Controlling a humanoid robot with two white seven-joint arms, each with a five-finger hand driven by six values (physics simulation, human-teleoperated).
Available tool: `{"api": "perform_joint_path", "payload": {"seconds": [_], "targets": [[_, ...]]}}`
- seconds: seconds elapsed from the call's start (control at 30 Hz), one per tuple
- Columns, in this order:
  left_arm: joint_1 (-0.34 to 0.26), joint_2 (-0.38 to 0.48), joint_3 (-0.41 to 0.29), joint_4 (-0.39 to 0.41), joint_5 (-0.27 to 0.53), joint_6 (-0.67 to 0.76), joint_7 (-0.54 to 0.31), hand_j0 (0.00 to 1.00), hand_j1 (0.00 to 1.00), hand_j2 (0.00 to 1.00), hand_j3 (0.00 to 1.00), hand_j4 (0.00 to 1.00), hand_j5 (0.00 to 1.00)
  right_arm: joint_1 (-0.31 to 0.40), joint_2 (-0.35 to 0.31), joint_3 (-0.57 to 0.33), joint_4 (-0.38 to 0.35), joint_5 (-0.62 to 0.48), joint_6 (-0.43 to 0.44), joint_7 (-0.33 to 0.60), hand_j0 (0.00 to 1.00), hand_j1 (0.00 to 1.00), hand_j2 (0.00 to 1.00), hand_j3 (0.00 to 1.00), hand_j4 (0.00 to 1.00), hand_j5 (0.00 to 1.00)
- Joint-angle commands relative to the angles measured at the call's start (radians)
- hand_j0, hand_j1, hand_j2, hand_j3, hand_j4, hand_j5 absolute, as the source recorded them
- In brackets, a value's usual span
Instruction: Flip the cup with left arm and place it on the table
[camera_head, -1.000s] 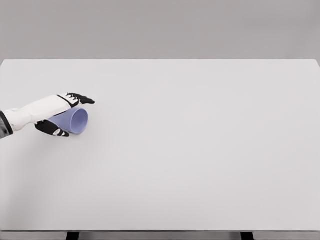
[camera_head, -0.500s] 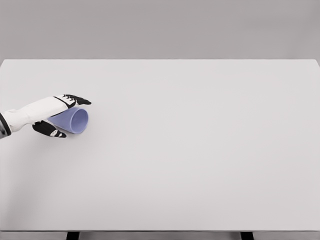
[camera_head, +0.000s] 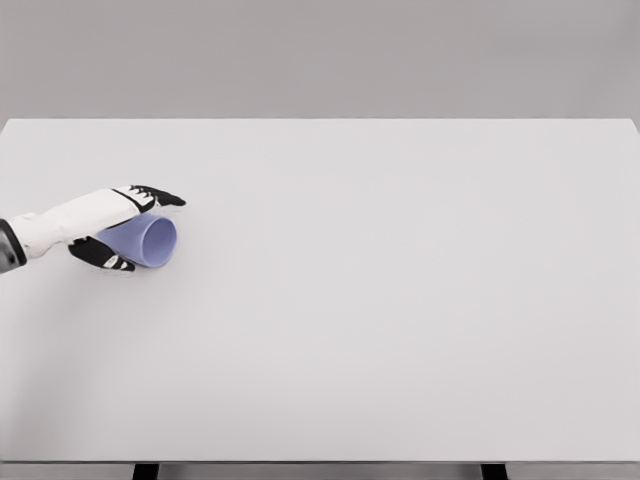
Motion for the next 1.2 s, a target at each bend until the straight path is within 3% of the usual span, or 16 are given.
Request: {"api": "perform_joint_path", "payload": {"seconds": [0.0, 0.13, 0.2, 0.27, 0.37, 0.77, 1.17], "targets": [[0.000, -0.007, -0.016, 0.016, 0.005, 0.001, -0.002, 1.00, 1.00, 1.00, 1.00, 1.00, 1.00, 0.000, 0.000, 0.000, 0.000, -0.001, 0.000, 0.000, 1.00, 1.00, 1.00, 1.00, 1.00, 1.00], [0.002, -0.007, -0.018, 0.017, 0.002, 0.001, -0.002, 0.99, 0.99, 0.99, 0.99, 0.99, 0.99, 0.002, 0.000, 0.000, 0.000, -0.001, 0.000, 0.000, 1.00, 1.00, 1.00, 1.00, 1.00, 1.00], [0.002, -0.007, -0.016, 0.017, -0.004, 0.001, -0.003, 0.89, 0.89, 0.89, 0.89, 0.89, 0.89, 0.000, 0.000, 0.000, 0.000, -0.001, 0.000, 0.000, 1.00, 1.00, 1.00, 1.00, 1.00, 1.00], [0.000, -0.006, -0.014, 0.039, -0.001, 0.001, -0.028, 0.69, 0.69, 0.69, 0.69, 0.69, 0.69, 0.000, 0.000, 0.000, 0.000, -0.001, 0.000, 0.000, 1.00, 1.00, 1.00, 1.00, 1.00, 1.00], [0.000, -0.004, -0.014, 0.042, -0.001, 0.001, -0.032, 0.60, 0.60, 0.60, 0.60, 0.60, 0.60, 0.000, 0.000, 0.000, 0.000, -0.001, 0.000, 0.000, 1.00, 1.00, 1.00, 1.00, 1.00, 1.00], [-0.009, 0.007, -0.005, 0.040, 0.016, 0.001, -0.028, 0.62, 0.62, 0.62, 0.62, 0.62, 0.62, 0.002, 0.000, 0.000, 0.000, -0.001, 0.000, 0.000, 1.00, 1.00, 1.00, 1.00, 1.00, 1.00], [-0.011, 0.036, -0.008, 0.026, 0.200, 0.001, -0.028, 0.65, 0.65, 0.65, 0.65, 0.65, 0.65, 0.002, 0.000, 0.000, 0.000, -0.001, 0.000, 0.000, 1.00, 1.00, 1.00, 1.00, 1.00, 1.00]]}}
